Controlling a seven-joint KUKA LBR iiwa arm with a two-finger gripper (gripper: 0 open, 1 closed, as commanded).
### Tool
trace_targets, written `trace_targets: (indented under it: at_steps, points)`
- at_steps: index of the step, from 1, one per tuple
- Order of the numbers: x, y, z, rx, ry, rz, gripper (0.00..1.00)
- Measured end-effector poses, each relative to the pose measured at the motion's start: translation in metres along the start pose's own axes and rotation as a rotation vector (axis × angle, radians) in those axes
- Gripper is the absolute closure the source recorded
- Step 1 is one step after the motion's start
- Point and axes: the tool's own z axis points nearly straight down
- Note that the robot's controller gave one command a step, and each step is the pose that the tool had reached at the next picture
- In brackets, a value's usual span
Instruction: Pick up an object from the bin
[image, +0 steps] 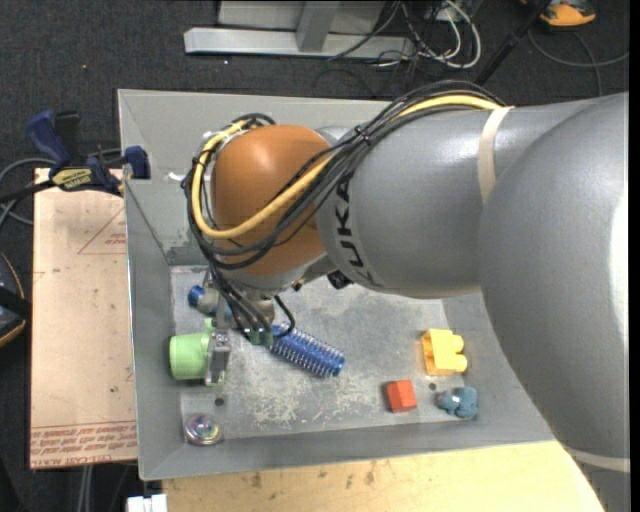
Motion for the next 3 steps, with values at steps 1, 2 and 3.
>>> trace_targets:
  at_steps: [1, 2, 3]
  points:
    - [-0.006, 0.007, 0.091, -0.005, -0.017, -0.229, 0.00]
    - [-0.010, 0.004, 0.105, -0.011, -0.025, -0.158, 0.00]
    - [-0.011, 0.005, 0.104, -0.003, -0.011, -0.157, 0.00]
